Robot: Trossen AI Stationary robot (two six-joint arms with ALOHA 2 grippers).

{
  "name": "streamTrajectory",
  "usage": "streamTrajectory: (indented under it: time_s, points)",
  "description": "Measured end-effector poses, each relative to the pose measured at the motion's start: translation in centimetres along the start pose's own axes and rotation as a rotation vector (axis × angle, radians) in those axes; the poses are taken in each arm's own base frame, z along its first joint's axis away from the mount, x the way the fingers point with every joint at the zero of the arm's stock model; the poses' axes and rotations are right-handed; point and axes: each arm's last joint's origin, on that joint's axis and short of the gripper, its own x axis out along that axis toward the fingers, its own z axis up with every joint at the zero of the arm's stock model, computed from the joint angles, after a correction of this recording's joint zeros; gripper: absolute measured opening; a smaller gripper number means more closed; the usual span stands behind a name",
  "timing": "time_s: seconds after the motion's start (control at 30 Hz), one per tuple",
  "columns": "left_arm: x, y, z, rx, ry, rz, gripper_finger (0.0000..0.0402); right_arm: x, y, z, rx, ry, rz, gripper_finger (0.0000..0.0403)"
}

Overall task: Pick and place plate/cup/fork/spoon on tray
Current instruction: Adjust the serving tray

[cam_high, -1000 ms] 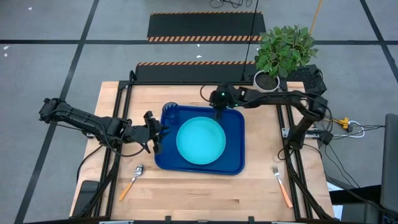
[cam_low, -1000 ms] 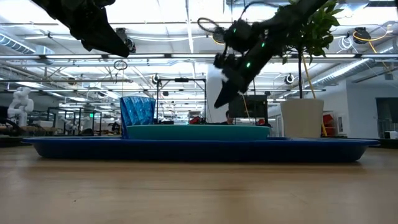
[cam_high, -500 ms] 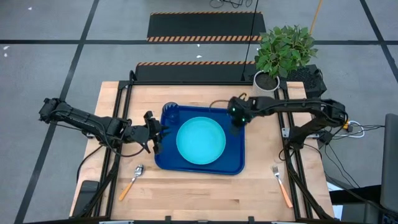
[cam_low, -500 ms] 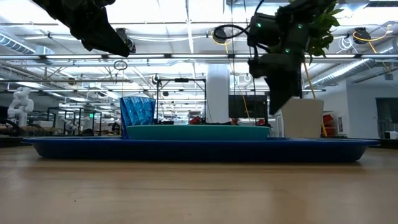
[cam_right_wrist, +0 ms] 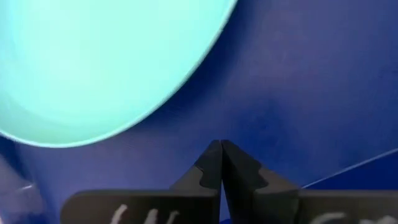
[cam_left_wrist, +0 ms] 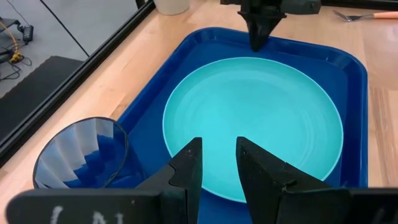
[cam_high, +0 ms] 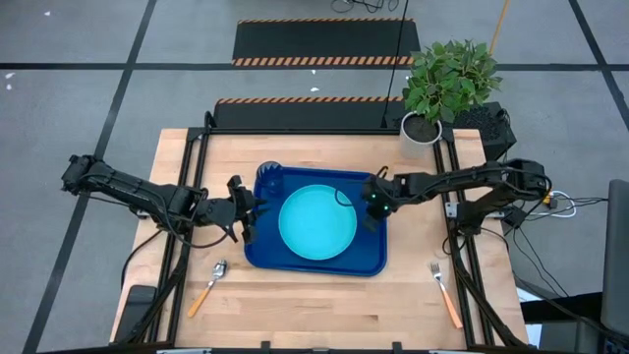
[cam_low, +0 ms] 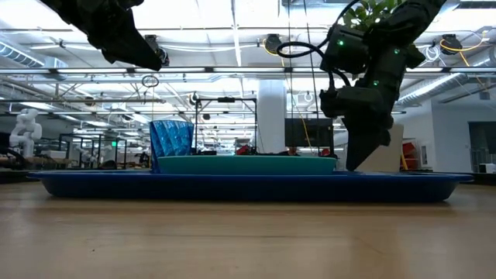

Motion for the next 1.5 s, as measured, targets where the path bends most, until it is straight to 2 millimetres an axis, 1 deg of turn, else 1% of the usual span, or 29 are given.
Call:
streamTrajectory:
  time_s: [0.23,0.6,0.77,0.93,1.1,1.3,1.4,1.5]
  points:
    - [0.0,0.0,0.0,-0.013,-0.002,-0.001,0.0102,0.0,0.0,-0.1,-0.126,-0.004,-0.023,0.0]
    - [0.0,0.0,0.0,-0.02,-0.002,-0.001,0.0102,0.0,0.4,-2.1,-0.274,0.158,-0.065,0.0]
    - [0.0,0.0,0.0,-0.029,-0.003,-0.001,0.0102,-0.1,0.2,-2.5,-0.318,0.198,-0.095,0.0]
    - [0.0,0.0,0.0,-0.035,-0.003,-0.001,0.0102,-0.1,0.0,-2.4,-0.377,0.19,-0.149,0.0]
    - [0.0,0.0,0.0,-0.036,-0.003,-0.001,0.0102,0.5,-0.3,-2.4,-0.443,0.202,-0.199,0.0]
    - [0.0,0.0,0.0,-0.036,-0.003,-0.001,0.0102,1.1,-0.3,-1.9,-0.463,0.178,-0.196,0.0]
    - [0.0,0.0,0.0,-0.036,-0.003,-0.001,0.0102,0.9,-0.1,-1.4,-0.459,0.148,-0.199,0.0]
    - [0.0,0.0,0.0,-0.036,-0.003,-0.001,0.0102,0.0,0.5,-0.5,-0.459,0.097,-0.203,0.0]
